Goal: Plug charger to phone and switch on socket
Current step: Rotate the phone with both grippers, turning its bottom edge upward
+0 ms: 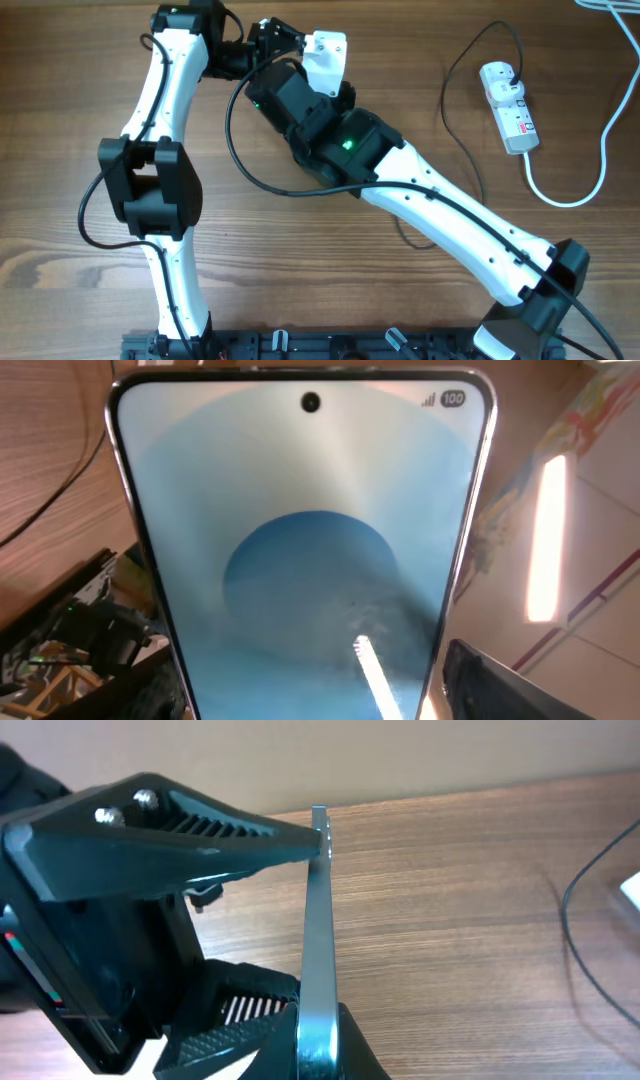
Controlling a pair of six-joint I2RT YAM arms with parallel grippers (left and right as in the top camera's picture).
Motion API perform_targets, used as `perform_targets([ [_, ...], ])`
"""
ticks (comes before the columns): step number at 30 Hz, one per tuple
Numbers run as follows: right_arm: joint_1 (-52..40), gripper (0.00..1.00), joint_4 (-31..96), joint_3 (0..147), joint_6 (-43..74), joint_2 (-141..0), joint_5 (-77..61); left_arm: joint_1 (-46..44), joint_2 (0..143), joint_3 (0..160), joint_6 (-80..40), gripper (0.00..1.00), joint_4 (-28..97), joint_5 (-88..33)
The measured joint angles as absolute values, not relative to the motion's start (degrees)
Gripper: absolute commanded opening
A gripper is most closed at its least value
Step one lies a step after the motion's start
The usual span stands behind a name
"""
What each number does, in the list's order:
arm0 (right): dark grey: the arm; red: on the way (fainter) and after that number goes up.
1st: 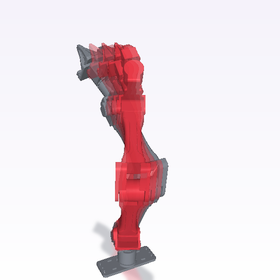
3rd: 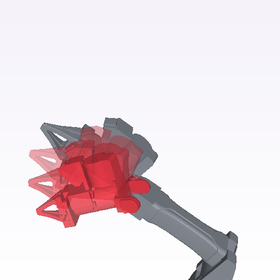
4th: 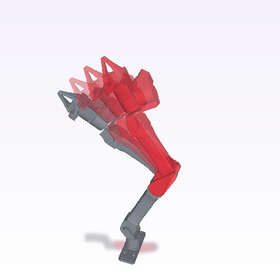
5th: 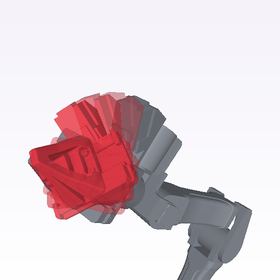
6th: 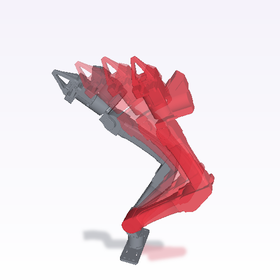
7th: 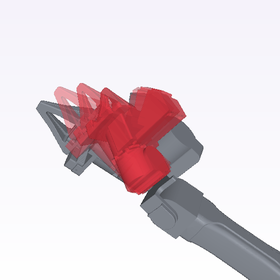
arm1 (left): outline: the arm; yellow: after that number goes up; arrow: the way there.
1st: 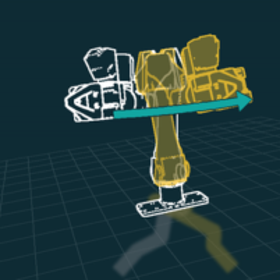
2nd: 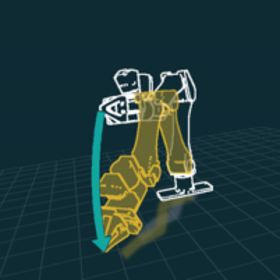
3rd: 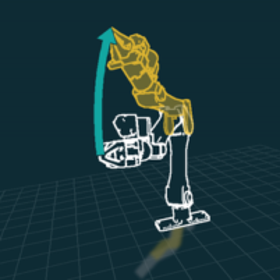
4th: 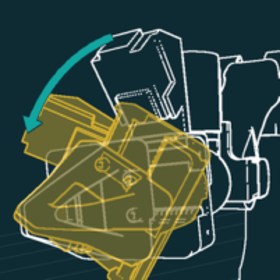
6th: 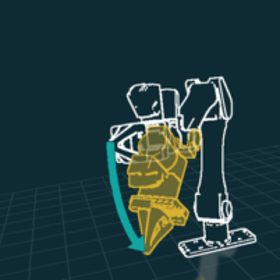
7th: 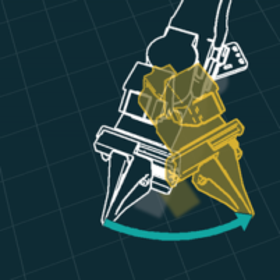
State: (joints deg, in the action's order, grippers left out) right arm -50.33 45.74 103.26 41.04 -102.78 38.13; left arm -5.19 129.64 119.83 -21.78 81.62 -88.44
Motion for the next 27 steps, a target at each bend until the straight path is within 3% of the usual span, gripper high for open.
perform_targets([
  [10, -50.33, 0.05, 45.89, 103.26, 55.81, -99.90, 43.59, -5.19, 129.64, 119.83, -21.78, 0.86, 81.65, -88.49],
  [20, -50.33, 0.04, 53.12, 103.26, 95.98, -99.63, 42.85, -5.19, 129.64, 119.83, -26.17, 0.79, 81.65, -88.88],
  [27, -50.33, 0.04, 51.29, 103.26, 106.28, -99.63, 38.74, -5.19, 129.64, 119.83, -28.05, 0.75, 81.65, -89.06],
])
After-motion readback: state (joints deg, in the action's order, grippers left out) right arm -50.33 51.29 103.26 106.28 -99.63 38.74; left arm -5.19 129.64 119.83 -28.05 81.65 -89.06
